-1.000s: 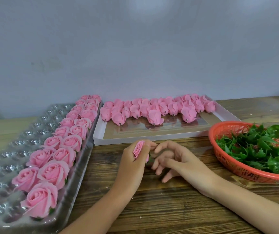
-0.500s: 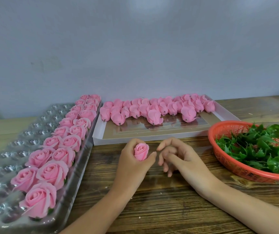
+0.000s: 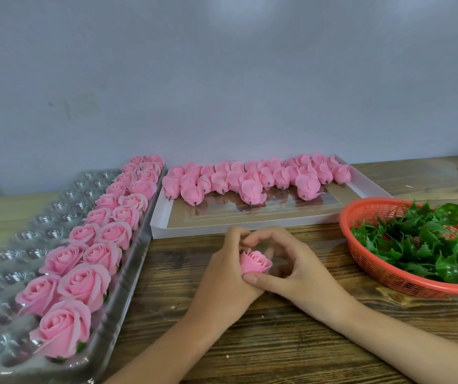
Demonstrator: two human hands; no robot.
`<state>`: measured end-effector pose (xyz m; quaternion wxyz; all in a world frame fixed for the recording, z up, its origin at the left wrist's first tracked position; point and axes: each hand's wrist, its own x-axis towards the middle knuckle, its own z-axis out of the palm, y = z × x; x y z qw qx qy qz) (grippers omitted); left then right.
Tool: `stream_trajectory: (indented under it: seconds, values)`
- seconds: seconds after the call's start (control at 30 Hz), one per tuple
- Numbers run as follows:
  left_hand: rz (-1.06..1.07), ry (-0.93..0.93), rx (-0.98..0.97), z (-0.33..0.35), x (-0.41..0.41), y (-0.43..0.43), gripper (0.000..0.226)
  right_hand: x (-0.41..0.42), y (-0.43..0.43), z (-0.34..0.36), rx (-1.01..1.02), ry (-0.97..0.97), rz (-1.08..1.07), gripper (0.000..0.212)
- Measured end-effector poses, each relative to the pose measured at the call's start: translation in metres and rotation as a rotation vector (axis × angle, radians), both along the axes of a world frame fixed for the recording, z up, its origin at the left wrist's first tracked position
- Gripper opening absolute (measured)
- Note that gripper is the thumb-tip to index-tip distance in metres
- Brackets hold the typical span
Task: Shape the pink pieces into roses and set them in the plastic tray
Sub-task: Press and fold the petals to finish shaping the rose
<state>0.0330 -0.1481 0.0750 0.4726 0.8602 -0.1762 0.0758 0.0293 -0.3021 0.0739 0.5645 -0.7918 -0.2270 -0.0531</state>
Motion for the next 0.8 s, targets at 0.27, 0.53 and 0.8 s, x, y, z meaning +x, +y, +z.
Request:
stream_trajectory:
  seconds: [0.27, 0.53, 0.8]
  values:
    - [-0.01, -0.03, 0.021, -0.004, 0.0003, 0.0012, 0.079, 0.0001, 0.0005, 0.0022, 0.013, 0.008, 0.064, 0.036]
    - [0.009, 0.014, -0.007, -0.0022, 0.0013, 0.0001, 0.063, 0.0003, 0.0002, 0.0021, 0.127, 0.05, 0.08, 0.018]
    - [-0.072, 0.03, -0.075, 0.0012, 0.0023, -0.0011, 0.012, -0.0064, 0.002, 0.0031, 0.06, -0.151, 0.039, 0.013]
